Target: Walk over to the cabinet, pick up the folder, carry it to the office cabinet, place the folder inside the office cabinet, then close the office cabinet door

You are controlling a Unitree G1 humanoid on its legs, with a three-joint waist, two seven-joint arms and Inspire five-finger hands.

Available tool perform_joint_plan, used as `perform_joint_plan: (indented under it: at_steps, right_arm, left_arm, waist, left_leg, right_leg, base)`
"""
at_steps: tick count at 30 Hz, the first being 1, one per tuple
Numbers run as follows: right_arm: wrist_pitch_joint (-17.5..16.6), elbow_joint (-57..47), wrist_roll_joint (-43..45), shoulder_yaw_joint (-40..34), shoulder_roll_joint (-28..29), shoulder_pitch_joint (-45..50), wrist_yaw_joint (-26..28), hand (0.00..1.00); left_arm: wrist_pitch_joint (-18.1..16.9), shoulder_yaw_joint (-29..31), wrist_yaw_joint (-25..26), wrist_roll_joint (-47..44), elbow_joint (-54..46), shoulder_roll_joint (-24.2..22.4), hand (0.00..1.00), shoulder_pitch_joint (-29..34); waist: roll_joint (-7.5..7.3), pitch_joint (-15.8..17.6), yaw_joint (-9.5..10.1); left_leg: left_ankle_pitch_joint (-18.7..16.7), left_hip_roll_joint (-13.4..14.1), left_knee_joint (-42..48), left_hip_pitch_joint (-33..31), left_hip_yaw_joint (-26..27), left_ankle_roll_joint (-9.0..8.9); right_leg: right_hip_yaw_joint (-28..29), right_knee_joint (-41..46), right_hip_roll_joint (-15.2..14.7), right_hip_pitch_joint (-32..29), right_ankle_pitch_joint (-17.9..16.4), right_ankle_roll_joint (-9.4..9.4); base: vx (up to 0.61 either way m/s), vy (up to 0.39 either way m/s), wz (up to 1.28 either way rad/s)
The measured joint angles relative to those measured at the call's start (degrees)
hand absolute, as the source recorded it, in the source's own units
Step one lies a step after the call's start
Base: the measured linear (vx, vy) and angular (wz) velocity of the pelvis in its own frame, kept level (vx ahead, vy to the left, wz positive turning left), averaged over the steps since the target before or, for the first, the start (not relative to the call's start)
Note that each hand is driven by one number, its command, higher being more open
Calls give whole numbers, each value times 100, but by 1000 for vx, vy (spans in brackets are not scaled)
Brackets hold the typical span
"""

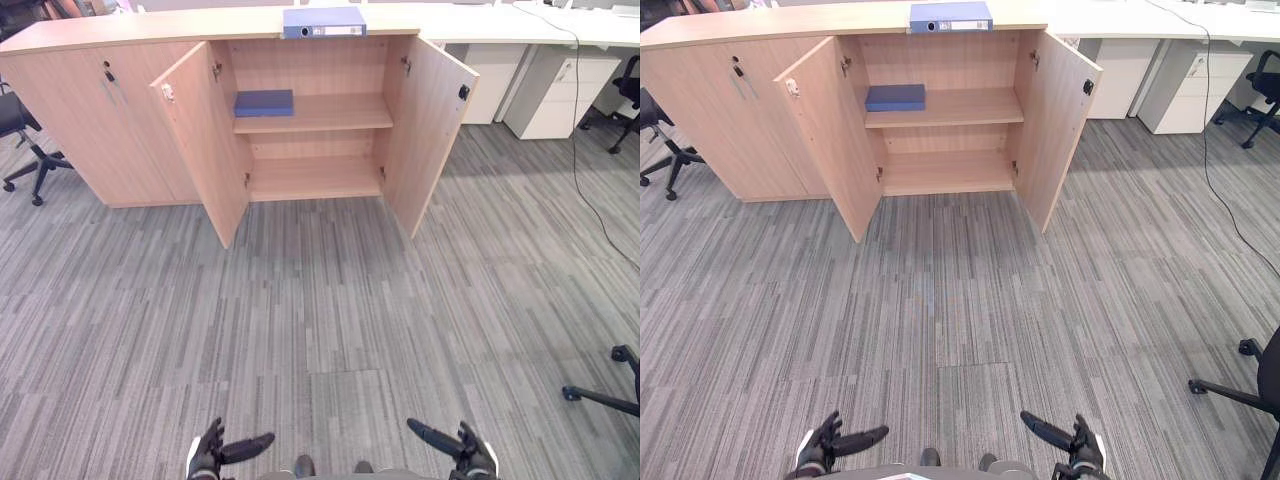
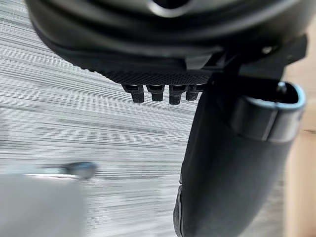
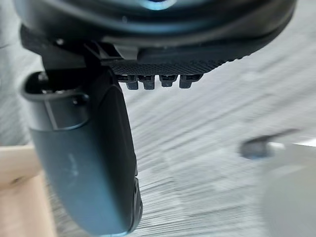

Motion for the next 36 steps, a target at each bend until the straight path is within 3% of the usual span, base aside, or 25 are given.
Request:
perform_joint_plan:
  at_steps: [8,15,19,21,22,25,27,28,29,30,31,32,33,34,35,36]
  right_arm:
    - [-65,-353,-693,38,-107,-190,122,100]
    - [-26,-517,-762,197,-298,-389,81,100]
    - [-14,-517,-760,286,-303,-522,51,100]
    - [-11,-566,-761,398,-271,-547,44,100]
    - [-11,-601,-761,435,-269,-516,48,100]
    - [-9,-750,-759,527,-271,-449,44,100]
    - [-10,-748,-759,576,-338,-510,44,100]
    - [-8,-747,-759,608,-372,-530,44,100]
    - [-11,-757,-759,690,-379,-513,41,100]
    - [-14,-763,-759,717,-381,-488,42,100]
    - [-14,-778,-759,733,-387,-383,35,100]
    - [30,-718,-759,697,-442,-527,28,100]
    - [26,-738,-759,683,-397,-577,22,100]
    - [26,-749,-759,685,-385,-633,18,100]
    - [24,-754,-757,726,-394,-636,40,100]
    - [24,-746,-749,769,-387,-634,19,100]
  left_arm:
    - [-56,35,-51,97,-310,-4,100,30]
    - [-53,153,20,19,-873,-77,100,189]
    - [-50,292,73,-201,-1022,-188,100,158]
    - [-52,291,76,-245,-1079,-154,100,148]
    - [-51,285,79,-244,-1082,-136,100,120]
    - [-53,257,130,-244,-1083,-118,100,11]
    - [-53,205,216,-244,-1057,-127,100,-217]
    - [-56,182,226,-244,-1053,-121,100,-333]
    - [-59,144,244,-241,-1043,-83,100,-377]
    - [-59,137,253,-240,-1034,-57,100,-383]
    - [-58,64,250,-236,-983,-28,100,-352]
    - [-54,49,249,-231,-892,-132,100,-450]
    - [-57,40,224,-227,-869,-116,100,-515]
    - [-56,34,197,-228,-817,-148,100,-588]
    - [-56,35,168,-228,-779,-257,100,-562]
    - [-66,36,162,-228,-791,-275,100,-522]
  waist:
    - [44,131,-73]
    - [160,295,-48]
    - [185,328,64]
    - [212,486,8]
    - [190,530,-25]
    - [242,635,-107]
    - [403,848,-175]
    - [515,937,-194]
    - [484,936,-260]
    - [446,937,-275]
    - [402,912,-313]
    - [625,978,-351]
    - [565,1000,-379]
    - [500,1040,-395]
    - [472,1110,-388]
    - [433,1142,-351]
  left_leg:
    - [-176,7,0,66,21,-199]
    - [-1109,132,1419,-800,200,-50]
    - [-1615,146,1983,-1050,347,169]
    - [-1794,84,1958,-691,258,283]
    - [-1847,37,1931,-555,204,304]
    - [-2037,-2,1662,-21,-39,300]
    - [-2043,225,1379,330,-257,284]
    - [-2045,420,1213,534,-372,171]
    - [-2073,514,1116,703,-499,-84]
    - [-2126,543,1106,828,-533,-238]
    - [-2257,613,1155,1076,-636,-473]
    - [-2173,869,1475,1031,-691,-699]
    - [-1994,861,1773,900,-664,-1007]
    - [-1582,868,2460,655,-605,-1156]
    - [-312,1059,4214,39,-526,-1176]
    - [-265,1197,4995,-251,-503,-1179]
  right_leg:
    - [-8,-68,-1,75,-32,41]
    - [153,221,-25,-343,-361,160]
    - [185,1768,-97,-1099,-1036,421]
    - [-82,3682,-234,-1791,-1200,484]
    - [-174,3994,-289,-1899,-1290,450]
    - [-491,4114,-390,-2530,-1679,289]
    - [-839,3385,-263,-2883,-1520,152]
    - [-1070,2676,-161,-3142,-1113,128]
    - [-1190,1836,-126,-3290,-436,72]
    - [-1185,1463,-108,-3326,-24,6]
    - [-1161,1307,-142,-3270,1140,-215]
    - [-1373,1833,-41,-3341,964,-450]
    - [-1388,2022,-107,-3341,688,-447]
    - [-1407,2219,-153,-3226,394,-447]
    - [-1416,2010,-122,-2556,57,-462]
    - [-1414,1813,-34,-2244,1,-487]
  base:
    - [67,-16,-2]
    - [28,20,-13]
    - [153,90,-20]
    - [265,117,8]
    - [330,69,42]
    - [421,23,39]
    - [518,-56,58]
    - [562,-92,71]
    - [595,-106,69]
    - [689,-160,70]
    - [735,-195,50]
    - [720,-200,48]
    - [676,-227,32]
    - [808,-325,38]
    - [683,-286,25]
    - [675,-250,9]
